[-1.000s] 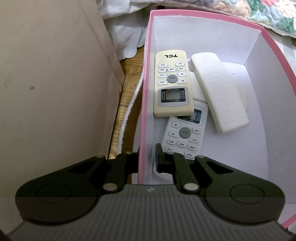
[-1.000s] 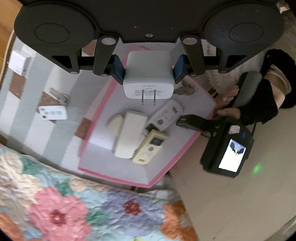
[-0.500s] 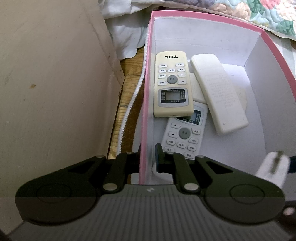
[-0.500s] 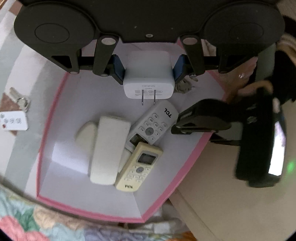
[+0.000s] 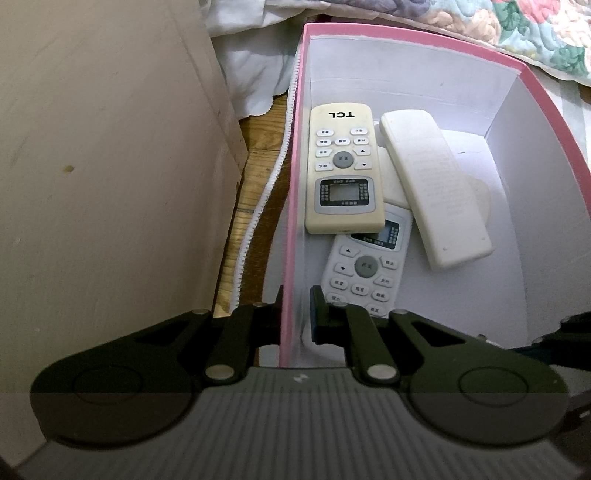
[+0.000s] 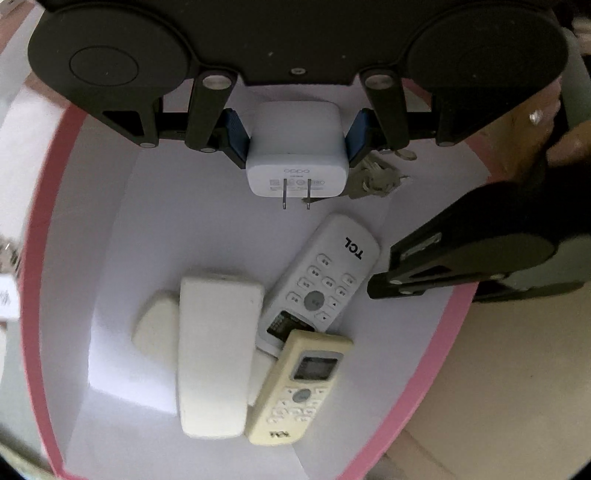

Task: Organize rigid objects
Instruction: 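Lower the white charger into the box beside the keys, release, then grasp the second white charger on the rug with the right tool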

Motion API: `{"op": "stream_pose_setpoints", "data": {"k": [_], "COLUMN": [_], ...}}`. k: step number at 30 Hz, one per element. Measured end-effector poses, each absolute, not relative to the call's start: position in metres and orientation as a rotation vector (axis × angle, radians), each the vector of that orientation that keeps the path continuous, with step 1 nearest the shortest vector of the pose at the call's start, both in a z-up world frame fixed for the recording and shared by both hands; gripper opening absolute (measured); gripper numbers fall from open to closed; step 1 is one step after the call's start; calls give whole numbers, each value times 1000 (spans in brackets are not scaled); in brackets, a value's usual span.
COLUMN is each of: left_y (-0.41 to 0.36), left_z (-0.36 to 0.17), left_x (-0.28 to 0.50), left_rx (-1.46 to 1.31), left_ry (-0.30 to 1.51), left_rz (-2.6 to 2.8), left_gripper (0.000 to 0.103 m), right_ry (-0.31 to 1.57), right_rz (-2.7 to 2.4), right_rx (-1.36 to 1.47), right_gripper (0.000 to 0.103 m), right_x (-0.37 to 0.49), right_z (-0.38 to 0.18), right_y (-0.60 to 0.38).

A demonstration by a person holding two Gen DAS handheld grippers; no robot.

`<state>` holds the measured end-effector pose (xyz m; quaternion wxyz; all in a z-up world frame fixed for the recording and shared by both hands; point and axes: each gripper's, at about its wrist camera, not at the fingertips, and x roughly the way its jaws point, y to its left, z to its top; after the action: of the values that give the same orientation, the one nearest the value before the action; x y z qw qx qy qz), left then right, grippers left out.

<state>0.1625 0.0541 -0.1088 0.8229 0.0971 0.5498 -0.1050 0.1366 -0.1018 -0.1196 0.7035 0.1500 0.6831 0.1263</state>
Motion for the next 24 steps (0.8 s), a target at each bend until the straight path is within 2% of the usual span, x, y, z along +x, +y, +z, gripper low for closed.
{"op": "stream_pose_setpoints", "data": {"k": [5,16,24], "left_y": [54,52,51], "left_z": [-109,-110,-110], "left_x": [163,162,162], "left_rx": [211,216,221], "left_ry": [1169,1170,1172], "left_rz": [-222,-221,-218], "left_gripper": [8,8,8], "right_ry": [1490,1267,1267], "right_rz": [300,365,128], "right_rx": [524,557,628], "right_gripper": [64,65,65], "right_x": [138,93,41], "right_z": [-116,-28,-11], "right_y": [-118,-167,-247]}}
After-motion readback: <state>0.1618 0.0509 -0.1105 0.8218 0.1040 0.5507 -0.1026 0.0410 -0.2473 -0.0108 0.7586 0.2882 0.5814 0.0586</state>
